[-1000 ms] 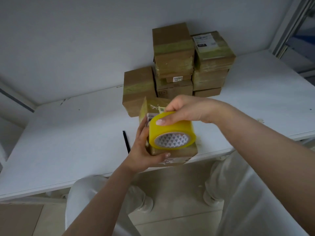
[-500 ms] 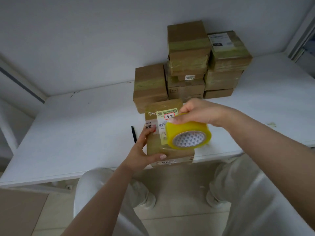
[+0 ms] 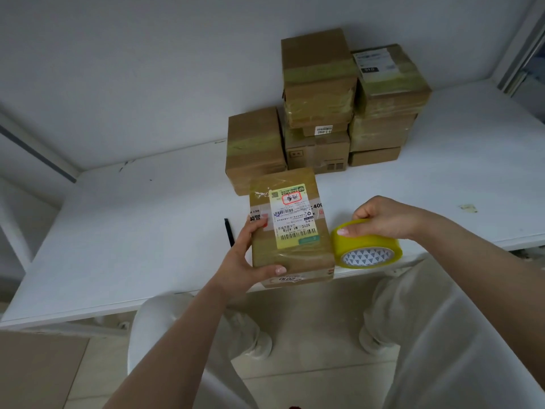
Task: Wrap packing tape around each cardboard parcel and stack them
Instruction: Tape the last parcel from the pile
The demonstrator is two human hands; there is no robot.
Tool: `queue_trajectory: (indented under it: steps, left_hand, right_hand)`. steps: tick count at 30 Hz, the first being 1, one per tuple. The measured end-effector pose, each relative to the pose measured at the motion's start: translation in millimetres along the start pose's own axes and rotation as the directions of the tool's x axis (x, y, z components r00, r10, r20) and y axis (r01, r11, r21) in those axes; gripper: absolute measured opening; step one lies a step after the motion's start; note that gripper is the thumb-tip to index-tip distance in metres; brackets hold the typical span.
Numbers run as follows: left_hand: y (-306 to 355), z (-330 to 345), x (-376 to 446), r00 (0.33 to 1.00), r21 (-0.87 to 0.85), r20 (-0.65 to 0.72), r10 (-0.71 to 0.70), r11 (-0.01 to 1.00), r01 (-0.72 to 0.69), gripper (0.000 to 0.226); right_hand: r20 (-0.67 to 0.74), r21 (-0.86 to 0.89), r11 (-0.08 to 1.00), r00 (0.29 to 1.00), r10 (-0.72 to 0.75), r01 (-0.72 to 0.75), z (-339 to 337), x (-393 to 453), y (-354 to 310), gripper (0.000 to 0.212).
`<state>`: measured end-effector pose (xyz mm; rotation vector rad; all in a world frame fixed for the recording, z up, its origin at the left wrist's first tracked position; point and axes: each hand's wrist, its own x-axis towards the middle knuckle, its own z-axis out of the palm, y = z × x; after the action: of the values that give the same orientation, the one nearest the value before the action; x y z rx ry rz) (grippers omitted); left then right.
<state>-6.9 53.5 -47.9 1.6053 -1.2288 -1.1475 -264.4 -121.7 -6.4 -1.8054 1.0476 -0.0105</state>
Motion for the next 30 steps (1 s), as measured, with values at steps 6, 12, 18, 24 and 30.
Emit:
queue_trajectory:
  steps: [6,12,18,24,30]
  left_hand:
    - [36.2,6.4,8.1,0.999,0.712,-0.052,-0.008,0.701,0.043,0.109]
    - [69.4,67.5,42.5,0.986,0.929,0.166,-0.003,0.336,-0.155,0.109]
    - [65.1,75.6,48.7,0.987,0.935,0.158,-0.002,0.321,-0.149,0.089]
    - [74.4,57.9,45.6,0.951,0.492,0.093,0.294,0.817,-0.3,0.082]
    - [58.2,56.8,31.8,0.984,-0.002,-0.037,0.172,0.985,-0.172,0.085]
  right_hand:
    - [-0.027,0.0,1.0,0.999,-0.029,0.029,1.6,1.4,2.1,0.045]
    - [-0.042,-0.014,0.999,0.999,-0.031,0.03,2.0,-1.0,3.5,0.049]
    - [-0.021,0.06,0.995,0.997,-0.074,0.075,-6.1,-9.2,0.6,0.075]
    - [-0.111,0.252,0.929,0.961,-0.252,0.272,-53.9,-31.5,-46.0,0.058]
    - [0.033,0.132,0.93,0.936,-0.35,0.343,-39.3,-19.8,-98.0,0.09]
